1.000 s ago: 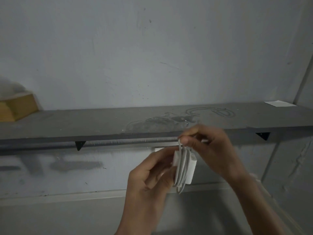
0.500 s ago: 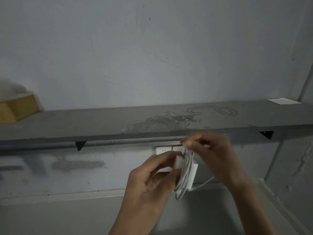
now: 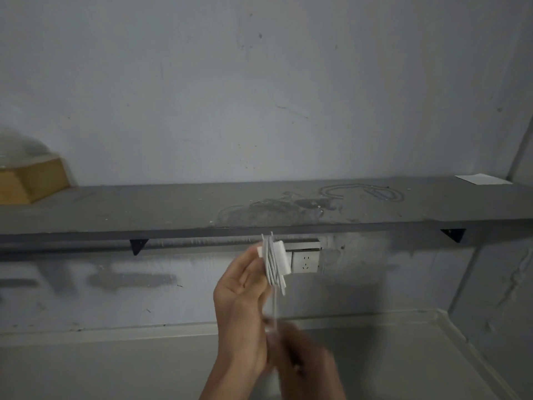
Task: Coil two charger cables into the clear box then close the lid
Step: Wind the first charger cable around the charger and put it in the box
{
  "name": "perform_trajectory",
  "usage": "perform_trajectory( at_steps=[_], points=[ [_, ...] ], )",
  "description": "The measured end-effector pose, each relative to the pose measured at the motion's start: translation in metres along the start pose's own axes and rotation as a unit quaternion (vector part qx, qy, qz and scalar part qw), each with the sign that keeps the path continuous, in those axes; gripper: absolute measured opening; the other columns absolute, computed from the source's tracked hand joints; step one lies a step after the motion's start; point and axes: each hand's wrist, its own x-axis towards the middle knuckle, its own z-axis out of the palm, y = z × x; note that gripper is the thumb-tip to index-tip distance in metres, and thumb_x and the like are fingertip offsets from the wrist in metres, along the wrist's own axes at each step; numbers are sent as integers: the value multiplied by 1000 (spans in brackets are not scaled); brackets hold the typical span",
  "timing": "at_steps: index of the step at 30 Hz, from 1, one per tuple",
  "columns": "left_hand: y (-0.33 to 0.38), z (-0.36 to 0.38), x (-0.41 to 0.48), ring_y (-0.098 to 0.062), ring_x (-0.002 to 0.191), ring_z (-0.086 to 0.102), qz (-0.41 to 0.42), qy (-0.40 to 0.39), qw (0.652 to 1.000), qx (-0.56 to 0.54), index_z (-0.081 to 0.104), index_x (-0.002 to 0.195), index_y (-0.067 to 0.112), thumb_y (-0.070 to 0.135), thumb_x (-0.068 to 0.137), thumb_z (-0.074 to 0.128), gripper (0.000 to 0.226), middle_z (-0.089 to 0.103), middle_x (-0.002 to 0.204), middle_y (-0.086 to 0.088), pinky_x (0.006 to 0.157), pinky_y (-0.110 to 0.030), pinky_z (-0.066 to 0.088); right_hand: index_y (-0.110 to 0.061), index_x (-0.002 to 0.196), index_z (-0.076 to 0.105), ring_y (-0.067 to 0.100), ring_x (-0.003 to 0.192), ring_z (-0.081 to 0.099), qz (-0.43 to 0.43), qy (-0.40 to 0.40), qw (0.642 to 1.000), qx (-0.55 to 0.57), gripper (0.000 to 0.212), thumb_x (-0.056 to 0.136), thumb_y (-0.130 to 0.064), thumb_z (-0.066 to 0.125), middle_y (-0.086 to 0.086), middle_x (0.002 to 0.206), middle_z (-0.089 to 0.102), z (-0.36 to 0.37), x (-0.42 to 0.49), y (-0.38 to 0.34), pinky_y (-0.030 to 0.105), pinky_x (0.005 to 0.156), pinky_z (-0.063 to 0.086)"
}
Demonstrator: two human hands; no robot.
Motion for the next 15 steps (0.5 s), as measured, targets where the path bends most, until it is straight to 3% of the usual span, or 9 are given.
perform_trajectory(
  at_steps=[2,4,5,6,7,8,10,12,15],
  points=[
    [2,-1,8,-28,83,72,45,32,998,37,69,107,6,-4,89,57,24,76,88,-8,86,-46,57,-79,99,40,-37,63,44,-28,42,998,-25,20,92,-63,33,-63,74,43,15,-10,-9,-8,58,38],
    [3,-7,15,-28,87,72,96,42,988,117,70,103,13,-1,88,60,23,77,89,-3,85,-48,58,-86,87,35,-41,62,38,-46,104,992,-61,29,88,-66,14,-63,59,35,6,-16,-6,-7,61,36],
    [2,-11,15,-26,90,71,114,39,981,155,71,101,18,2,87,62,23,76,90,0,84,-45,58,-87,82,37,-42,62,38,-60,131,987,-74,34,83,-67,10,-58,49,34,-5,-15,-10,-6,70,36],
    [1,-14,15,-22,91,70,121,31,976,179,71,98,22,3,87,64,23,76,89,3,83,-41,58,-81,84,46,-40,63,42,-68,118,986,-95,35,85,-65,14,-51,47,40,-22,-8,-21,-7,72,35],
    [-1,-17,13,-19,90,69,122,16,973,195,72,96,24,4,86,65,23,75,88,6,80,-34,57,-68,91,54,-31,62,51,-103,63,981,-149,30,92,-61,25,-44,53,51,-39,-4,-27,-5,63,40],
    [-1,-18,9,-17,91,68,122,-2,971,205,72,95,23,3,86,66,23,75,88,6,78,-26,56,-56,96,58,-20,61,59,-147,25,970,-192,19,93,-55,39,-35,63,61,-58,4,-36,2,56,46],
    [-2,-17,-1,-17,94,68,125,-40,969,212,73,95,16,-2,85,65,22,74,94,-2,73,-18,55,-42,97,66,-3,65,67,-185,42,953,-236,17,89,-45,51,-22,77,71,-98,15,-45,22,58,53],
    [0,-13,-15,-18,94,69,115,-88,973,181,74,93,12,-7,81,68,23,72,99,-14,69,-18,55,-34,90,73,-5,64,60,-192,67,950,-238,18,89,-43,57,-20,79,72,-115,38,-54,22,59,50],
    [9,-10,-35,-13,95,70,139,-171,952,210,74,95,21,4,77,63,27,73,100,-8,68,-24,54,-32,79,72,-6,52,49,-161,83,965,-187,11,79,-43,71,-22,70,69,-121,67,-58,15,55,41]
  ],
)
